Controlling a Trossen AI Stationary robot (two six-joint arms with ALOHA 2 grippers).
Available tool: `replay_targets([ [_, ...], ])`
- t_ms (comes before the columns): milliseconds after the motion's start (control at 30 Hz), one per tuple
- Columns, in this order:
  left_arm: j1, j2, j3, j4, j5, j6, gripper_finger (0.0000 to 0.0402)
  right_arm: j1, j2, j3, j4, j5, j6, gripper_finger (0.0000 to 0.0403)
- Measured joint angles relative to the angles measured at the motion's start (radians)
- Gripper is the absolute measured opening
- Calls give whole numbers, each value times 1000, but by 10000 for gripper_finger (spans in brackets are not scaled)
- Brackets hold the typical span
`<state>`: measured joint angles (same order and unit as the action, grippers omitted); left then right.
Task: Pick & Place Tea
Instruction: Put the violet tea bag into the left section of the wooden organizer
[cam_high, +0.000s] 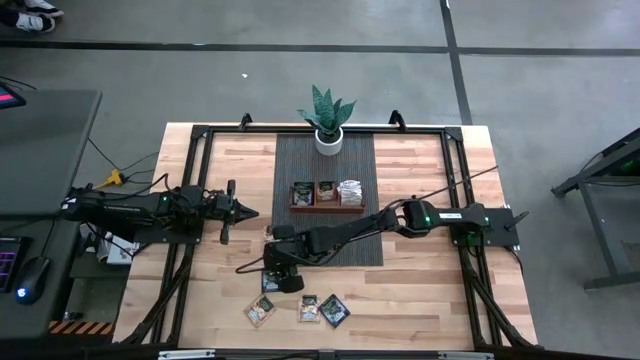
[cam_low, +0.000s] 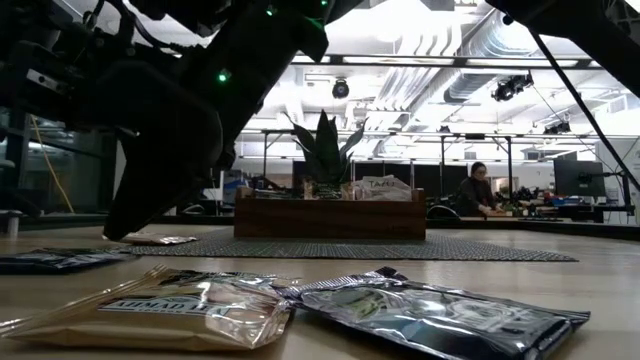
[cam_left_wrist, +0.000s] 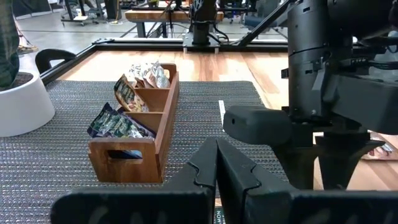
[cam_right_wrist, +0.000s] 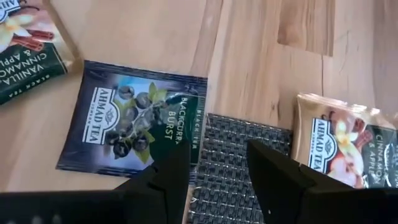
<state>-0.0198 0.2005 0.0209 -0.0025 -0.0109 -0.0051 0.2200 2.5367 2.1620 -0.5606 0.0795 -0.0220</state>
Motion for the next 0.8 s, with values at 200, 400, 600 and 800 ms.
replay_targets([
  [200,0,0,0,0,0,0,1,9,1,0,-3,1,21,154],
  [400,0,0,0,0,0,0,1,21,1,0,-3,1,23,154],
  [600,0,0,0,0,0,0,1,22,6,0,-1,19,27,154],
  [800,0,0,0,0,0,0,1,27,24,0,11,-4,53,154],
])
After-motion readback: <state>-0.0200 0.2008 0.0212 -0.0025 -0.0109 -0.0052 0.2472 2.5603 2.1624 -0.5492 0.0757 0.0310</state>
